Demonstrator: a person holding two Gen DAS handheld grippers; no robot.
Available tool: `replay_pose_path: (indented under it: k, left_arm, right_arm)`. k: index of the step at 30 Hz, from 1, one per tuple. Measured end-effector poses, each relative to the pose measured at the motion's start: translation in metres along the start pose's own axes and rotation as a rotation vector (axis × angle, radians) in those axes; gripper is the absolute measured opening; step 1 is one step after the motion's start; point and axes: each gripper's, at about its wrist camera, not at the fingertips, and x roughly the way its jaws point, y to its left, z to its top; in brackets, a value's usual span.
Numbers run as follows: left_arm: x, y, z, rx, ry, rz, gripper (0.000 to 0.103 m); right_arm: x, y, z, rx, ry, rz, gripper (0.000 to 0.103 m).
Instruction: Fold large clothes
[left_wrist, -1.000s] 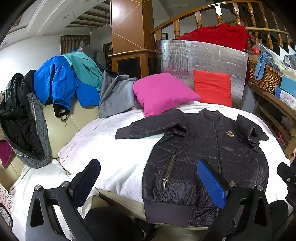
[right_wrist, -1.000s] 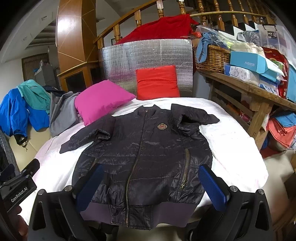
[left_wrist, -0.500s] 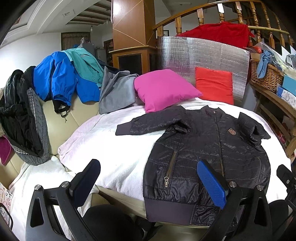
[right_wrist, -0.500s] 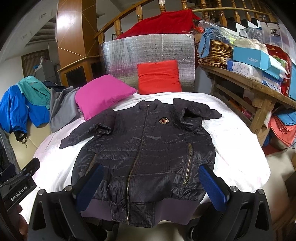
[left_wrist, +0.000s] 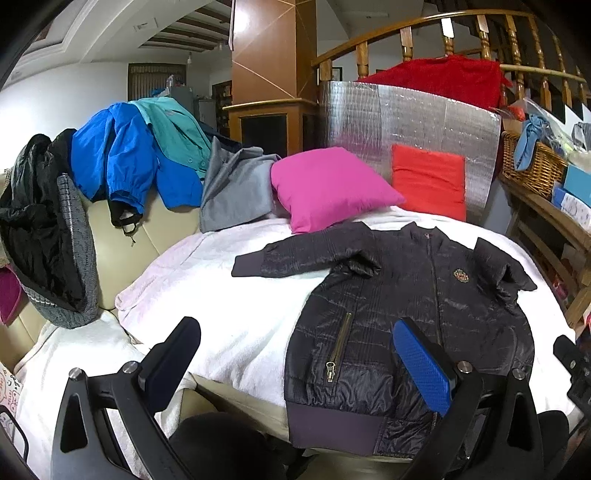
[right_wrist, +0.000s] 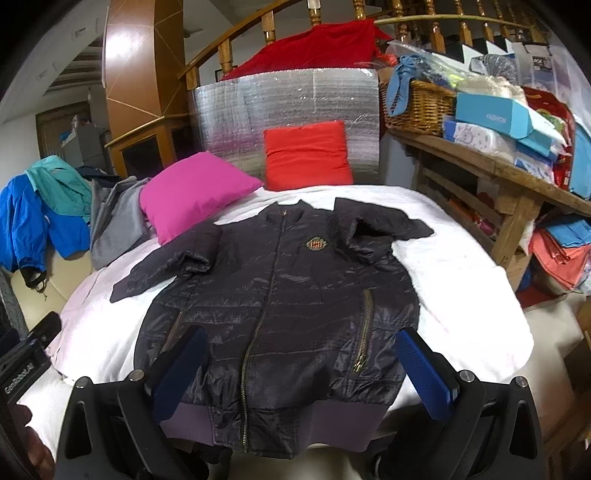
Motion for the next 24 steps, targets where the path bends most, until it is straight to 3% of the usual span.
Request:
replay_pose_path:
  k: [4, 11, 18, 24]
  left_arm:
    - [-0.005, 0.001, 0.005, -0.008, -0.015, -0.032, 0.103]
    - [0.007, -0.028, 0.041, 0.104, -0.055, -0.049, 0.103]
    - [0.066, -0.063, 0.094, 0.091, -0.032, -0.051, 0.103]
    - [0.122, -0.090, 0.108, 0.063, 0.024, -0.060, 0.103]
  right_arm:
    - [-0.008, 0.001, 0.009, 0.007, -0.005, 0.002, 0.103]
    - [-0.006, -0.008, 0.044, 0.019, -0.034, -0.053, 0.103]
    - [0.013, -0.039, 0.082, 0.081, -0.081, -0.098, 0.103]
    - [0.054, -0.077, 0.105, 0.139, -0.097, -0.097, 0.103]
